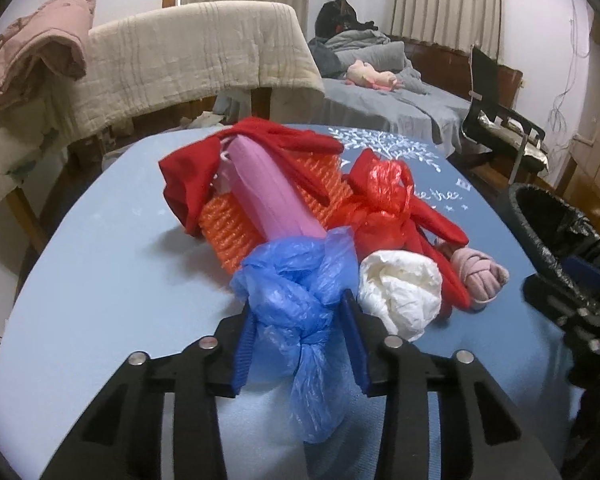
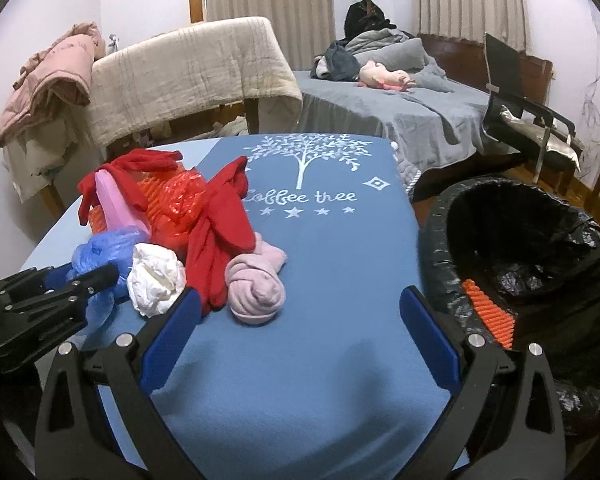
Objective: Collect trash
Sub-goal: 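Grasp the blue plastic bag with the left tool while the right tool grasps the pink sock ball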
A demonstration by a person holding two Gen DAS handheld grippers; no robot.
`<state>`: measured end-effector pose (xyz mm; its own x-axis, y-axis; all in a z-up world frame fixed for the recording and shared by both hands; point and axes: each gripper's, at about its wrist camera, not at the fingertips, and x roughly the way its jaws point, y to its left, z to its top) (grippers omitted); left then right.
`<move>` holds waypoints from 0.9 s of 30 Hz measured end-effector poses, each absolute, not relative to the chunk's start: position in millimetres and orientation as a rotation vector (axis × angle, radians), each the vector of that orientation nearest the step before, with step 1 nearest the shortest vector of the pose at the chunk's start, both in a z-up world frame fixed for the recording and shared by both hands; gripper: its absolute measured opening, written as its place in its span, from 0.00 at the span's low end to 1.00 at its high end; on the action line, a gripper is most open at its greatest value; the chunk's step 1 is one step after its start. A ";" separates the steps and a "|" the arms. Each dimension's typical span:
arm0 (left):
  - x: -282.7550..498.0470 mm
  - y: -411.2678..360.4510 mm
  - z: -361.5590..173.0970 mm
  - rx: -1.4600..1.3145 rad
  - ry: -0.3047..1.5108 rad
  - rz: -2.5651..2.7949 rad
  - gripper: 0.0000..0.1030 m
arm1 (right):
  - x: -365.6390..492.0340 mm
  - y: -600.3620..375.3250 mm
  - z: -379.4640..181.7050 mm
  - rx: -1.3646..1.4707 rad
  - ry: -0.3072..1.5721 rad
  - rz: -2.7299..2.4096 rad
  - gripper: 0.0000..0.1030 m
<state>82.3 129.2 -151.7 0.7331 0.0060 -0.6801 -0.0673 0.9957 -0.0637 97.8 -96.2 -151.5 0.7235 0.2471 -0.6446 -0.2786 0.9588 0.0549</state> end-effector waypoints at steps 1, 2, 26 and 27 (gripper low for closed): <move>80.8 129.4 -149.9 -0.088 0.740 0.041 0.38 | 99.0 -94.1 -152.5 -0.047 0.709 0.293 0.94; 80.1 129.4 -148.4 -0.086 0.735 0.042 0.37 | 100.6 -92.3 -154.0 -0.047 0.716 0.294 0.94; 77.3 138.1 -141.9 -0.095 0.726 0.050 0.50 | 128.5 -67.8 -176.5 -0.069 0.872 0.329 0.57; 78.5 138.0 -142.3 -0.095 0.726 0.053 0.53 | 129.8 -66.8 -177.4 -0.069 0.877 0.336 0.53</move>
<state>78.5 138.0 -142.3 0.7470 0.0152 -0.6646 -0.0810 0.9944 -0.0683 129.8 -66.8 -177.4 0.5910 0.2605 -0.7635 -0.3162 0.9455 0.0777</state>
